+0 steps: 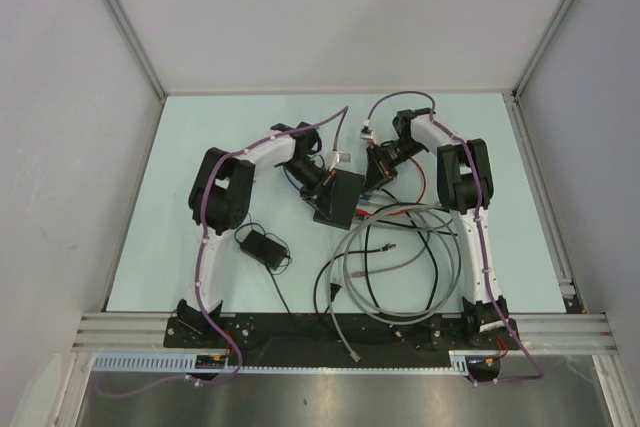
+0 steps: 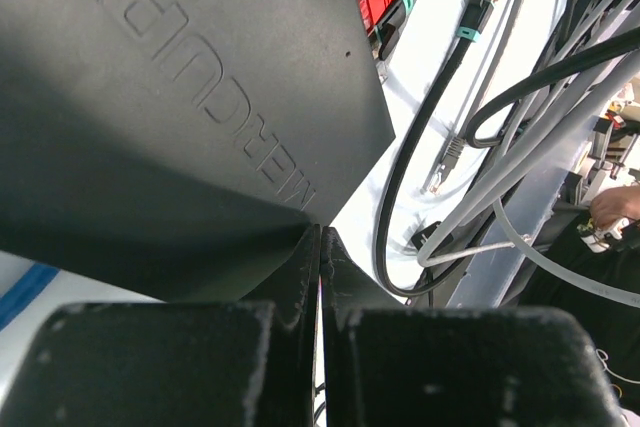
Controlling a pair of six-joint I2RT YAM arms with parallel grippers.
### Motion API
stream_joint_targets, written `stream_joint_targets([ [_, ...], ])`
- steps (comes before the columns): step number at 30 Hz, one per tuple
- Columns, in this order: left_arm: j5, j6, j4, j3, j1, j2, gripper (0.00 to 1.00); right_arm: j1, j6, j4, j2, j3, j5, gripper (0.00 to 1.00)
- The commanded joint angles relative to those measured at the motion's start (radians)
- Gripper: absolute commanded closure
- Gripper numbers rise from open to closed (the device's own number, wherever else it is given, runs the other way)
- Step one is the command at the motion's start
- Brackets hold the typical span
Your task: Pull the plug from the switch port
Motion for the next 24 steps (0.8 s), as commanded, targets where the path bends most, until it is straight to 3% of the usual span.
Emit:
stream_joint_targets([
  [1,-0.118,0.041,0.05,-0.001,-0.013,0.027,1.0,-0.037,-0.128,-0.107,0.013,0.036,-0.028,0.96],
  [4,-0.12,0.043,0.048,-0.001,-0.014,0.025,1.0,-0.034,-0.122,-0.046,-0.016,-0.005,0.024,1.0],
  [14,-0.121,0.044,0.047,-0.003,-0.019,0.028,1.0,-0.048,-0.031,-0.014,0.004,0.007,0.078,1.0],
  [19,-0.124,0.044,0.045,-0.004,-0.019,0.028,1.0,-0.066,0.18,0.273,-0.106,-0.188,0.249,1.0],
  [21,-0.126,0.044,0.047,-0.004,-0.019,0.027,1.0,-0.068,0.168,0.258,-0.101,-0.18,0.254,1.0],
  [24,-0.137,0.044,0.047,-0.004,-0.022,0.027,1.0,-0.073,0.072,0.076,-0.045,-0.081,0.202,1.0],
])
